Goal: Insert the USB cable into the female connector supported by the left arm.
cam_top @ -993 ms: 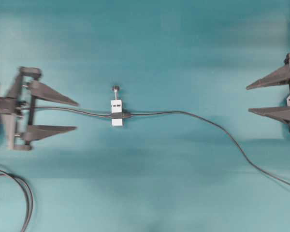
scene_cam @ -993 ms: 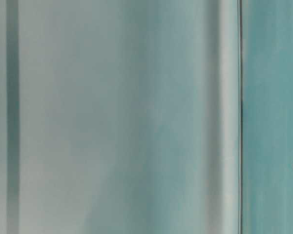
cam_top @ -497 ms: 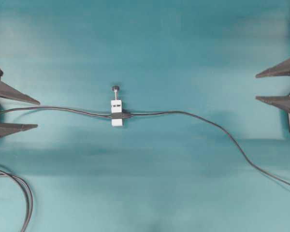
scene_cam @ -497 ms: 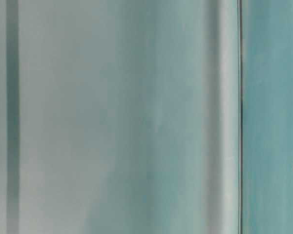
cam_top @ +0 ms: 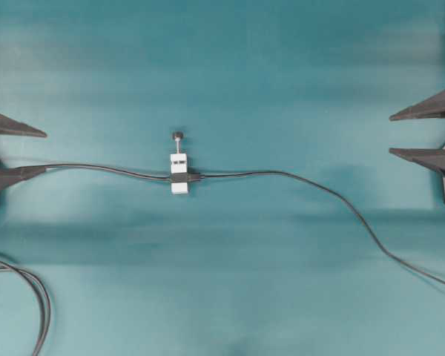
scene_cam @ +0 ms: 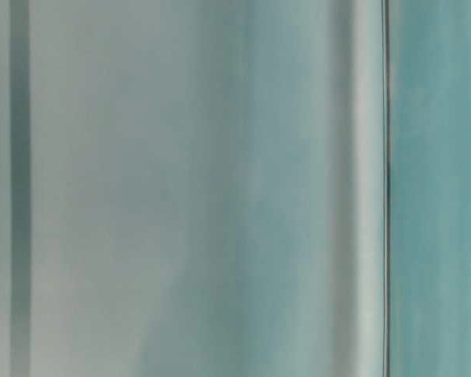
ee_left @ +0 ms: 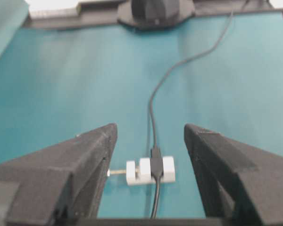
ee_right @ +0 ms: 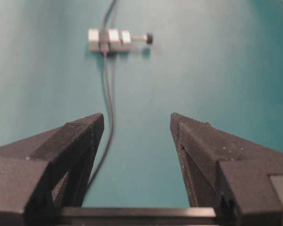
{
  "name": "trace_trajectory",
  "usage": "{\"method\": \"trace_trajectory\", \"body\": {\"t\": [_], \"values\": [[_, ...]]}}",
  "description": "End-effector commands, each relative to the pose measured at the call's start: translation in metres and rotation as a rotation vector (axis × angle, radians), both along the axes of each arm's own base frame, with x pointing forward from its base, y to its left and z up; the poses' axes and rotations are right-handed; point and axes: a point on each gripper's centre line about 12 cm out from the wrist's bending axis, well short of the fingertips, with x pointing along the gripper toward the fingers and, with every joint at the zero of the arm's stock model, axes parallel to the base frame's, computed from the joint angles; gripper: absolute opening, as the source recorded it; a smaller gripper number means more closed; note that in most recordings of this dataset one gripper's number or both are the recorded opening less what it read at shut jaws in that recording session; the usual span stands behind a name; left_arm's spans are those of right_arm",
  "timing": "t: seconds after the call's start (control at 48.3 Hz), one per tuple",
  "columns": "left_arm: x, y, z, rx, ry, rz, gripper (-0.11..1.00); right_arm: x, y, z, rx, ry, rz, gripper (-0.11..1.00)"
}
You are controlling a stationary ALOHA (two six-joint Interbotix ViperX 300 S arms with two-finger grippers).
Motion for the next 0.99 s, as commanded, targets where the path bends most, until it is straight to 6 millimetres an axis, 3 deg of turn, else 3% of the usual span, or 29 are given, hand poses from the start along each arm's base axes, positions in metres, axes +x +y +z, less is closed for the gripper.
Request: {"method": "trace_trajectory", "body": {"t": [0.0, 0.269, 0.6, 0.766, 0.973], "values": [[-0.001, 0.0, 0.004, 0.011, -0.02, -0.003, 0.66, 0.002, 0.001, 0.007, -0.004, -0.031, 0.01, 0.66], [-0.008, 0.0, -0.031, 0.002, 0.057, -0.002, 0.66, -0.004, 0.001, -0.03, 0.011, 0.063, 0.006, 0.66], [-0.009, -0.003, -0.039, -0.001, 0.083, -0.021, 0.66, -0.004, 0.001, -0.027, 0.018, 0.053, 0.005, 0.66], [-0.014, -0.004, -0.073, 0.009, 0.196, -0.03, 0.66, -0.006, 0.001, -0.038, 0.05, 0.078, -0.003, 0.66], [-0.013, -0.007, -0.08, 0.006, 0.201, -0.051, 0.66, -0.008, 0.003, -0.045, 0.073, 0.069, 0.004, 0.66]]}}
